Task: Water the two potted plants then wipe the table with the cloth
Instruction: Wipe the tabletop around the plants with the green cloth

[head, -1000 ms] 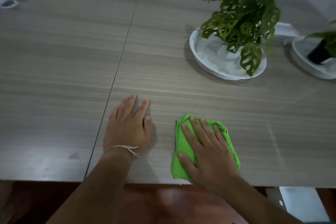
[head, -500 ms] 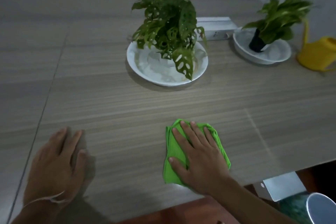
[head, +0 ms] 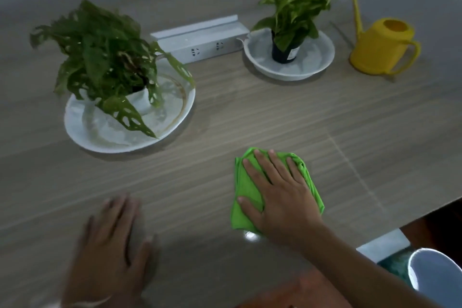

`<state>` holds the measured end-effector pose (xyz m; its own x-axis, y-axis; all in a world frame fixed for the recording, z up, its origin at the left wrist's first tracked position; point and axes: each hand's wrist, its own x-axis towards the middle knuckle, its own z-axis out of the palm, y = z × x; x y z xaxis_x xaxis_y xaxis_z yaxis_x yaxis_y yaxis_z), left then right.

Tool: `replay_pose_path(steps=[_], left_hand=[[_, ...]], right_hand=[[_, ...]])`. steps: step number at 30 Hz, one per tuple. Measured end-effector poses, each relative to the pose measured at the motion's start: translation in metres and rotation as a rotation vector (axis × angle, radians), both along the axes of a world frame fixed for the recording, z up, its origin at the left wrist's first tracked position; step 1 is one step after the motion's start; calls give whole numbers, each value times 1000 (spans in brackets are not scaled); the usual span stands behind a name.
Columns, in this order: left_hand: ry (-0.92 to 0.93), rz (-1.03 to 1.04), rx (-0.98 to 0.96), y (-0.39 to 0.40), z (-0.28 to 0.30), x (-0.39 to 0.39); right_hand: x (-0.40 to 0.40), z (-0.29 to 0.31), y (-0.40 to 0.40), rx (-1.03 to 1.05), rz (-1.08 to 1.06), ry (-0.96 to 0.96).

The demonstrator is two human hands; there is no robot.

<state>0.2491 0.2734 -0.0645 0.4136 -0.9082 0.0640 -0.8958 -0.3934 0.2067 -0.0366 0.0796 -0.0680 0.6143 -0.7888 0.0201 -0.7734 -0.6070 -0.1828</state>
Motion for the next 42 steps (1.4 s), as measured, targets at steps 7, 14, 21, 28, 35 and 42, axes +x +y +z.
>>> replay_pose_path(steps=[7, 14, 21, 28, 35, 42], left_hand=[[25, -411, -68, -235, -8, -213], [48, -515, 8, -355, -7, -314], [82, -528, -31, -353, -7, -315], [117, -434, -132, -280, -11, -238], [63, -243, -121, -162, -11, -102], [73, -115, -152, -67, -13, -7]], right_hand=[[-146, 5, -122, -55, -280, 9], [-256, 10, -188, 19, -526, 39], [-250, 7, -179, 19, -548, 62], [-191, 7, -132, 67, -560, 116], [-69, 10, -82, 40, -426, 150], [97, 10, -5, -33, -112, 151]])
